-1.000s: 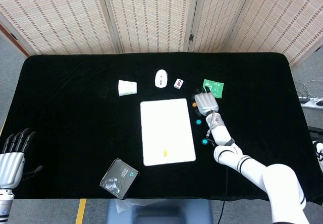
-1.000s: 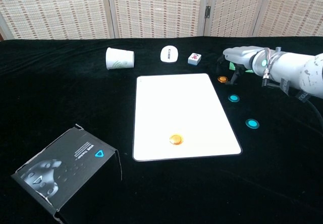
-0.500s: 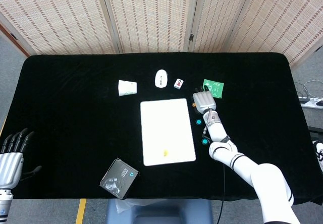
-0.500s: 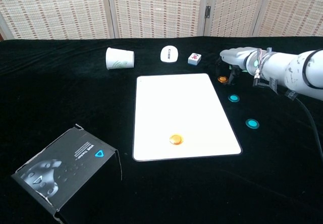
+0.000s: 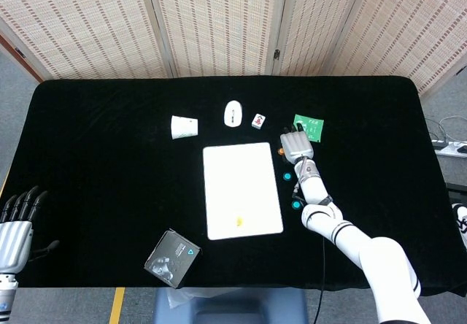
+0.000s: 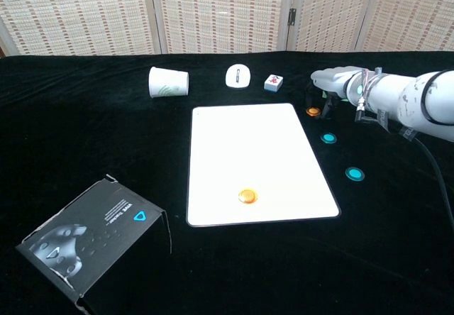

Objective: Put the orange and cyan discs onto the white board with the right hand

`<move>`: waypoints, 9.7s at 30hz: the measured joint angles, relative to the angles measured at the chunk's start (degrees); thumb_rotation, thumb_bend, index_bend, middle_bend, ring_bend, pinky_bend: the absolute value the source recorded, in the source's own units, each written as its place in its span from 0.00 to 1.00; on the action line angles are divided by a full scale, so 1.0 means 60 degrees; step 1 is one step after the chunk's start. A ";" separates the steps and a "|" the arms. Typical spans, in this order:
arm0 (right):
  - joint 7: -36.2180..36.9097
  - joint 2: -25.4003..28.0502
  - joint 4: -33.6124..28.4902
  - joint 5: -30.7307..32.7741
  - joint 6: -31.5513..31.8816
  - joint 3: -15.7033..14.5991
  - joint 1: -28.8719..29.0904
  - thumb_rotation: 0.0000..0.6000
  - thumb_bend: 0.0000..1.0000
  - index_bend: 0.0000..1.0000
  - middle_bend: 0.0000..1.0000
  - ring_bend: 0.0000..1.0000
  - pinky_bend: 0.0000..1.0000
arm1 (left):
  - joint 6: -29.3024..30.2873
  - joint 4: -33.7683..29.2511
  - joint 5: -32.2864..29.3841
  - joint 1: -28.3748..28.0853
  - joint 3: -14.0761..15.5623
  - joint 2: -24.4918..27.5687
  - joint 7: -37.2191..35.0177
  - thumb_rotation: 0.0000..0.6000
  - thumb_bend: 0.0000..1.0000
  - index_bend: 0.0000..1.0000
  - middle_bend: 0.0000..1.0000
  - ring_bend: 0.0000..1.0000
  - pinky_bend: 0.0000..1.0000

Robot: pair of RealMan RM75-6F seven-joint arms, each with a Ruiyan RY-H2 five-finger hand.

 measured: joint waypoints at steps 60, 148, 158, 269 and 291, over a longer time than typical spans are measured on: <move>0.2121 0.3689 -0.8537 -0.6982 0.3702 -0.2979 -0.2891 1.00 0.44 0.53 0.19 0.03 0.00 | 0.0332 -0.0048 0.0336 0.0144 0.0093 0.0060 -0.0220 1.00 0.16 0.07 0.00 0.02 0.00; 0.2426 0.3211 -0.6452 -0.5850 0.4065 -0.2539 -0.4359 1.00 0.45 0.50 0.20 0.03 0.00 | 0.0113 0.0240 0.0349 0.0061 0.0136 -0.0068 -0.0460 1.00 0.16 0.05 0.00 0.01 0.00; 0.2586 0.3628 -0.7005 -0.6084 0.4368 -0.2363 -0.4345 1.00 0.45 0.50 0.21 0.03 0.00 | 0.0140 0.0174 0.0362 0.0062 0.0128 -0.0017 -0.0428 1.00 0.16 0.05 0.00 0.01 0.00; 0.1673 0.2224 -0.6371 -0.4031 0.3094 -0.1032 -0.2288 1.00 0.46 0.53 0.23 0.04 0.00 | 0.0248 0.0318 0.0321 0.0256 0.0190 0.0000 -0.0605 1.00 0.16 0.04 0.00 0.01 0.00; 0.0812 0.1292 -0.6133 -0.3744 0.2980 -0.1156 -0.1802 1.00 0.46 0.48 0.21 0.04 0.00 | 0.0200 0.0656 0.0225 0.0338 0.0207 -0.0105 -0.0908 1.00 0.16 0.04 0.00 0.01 0.00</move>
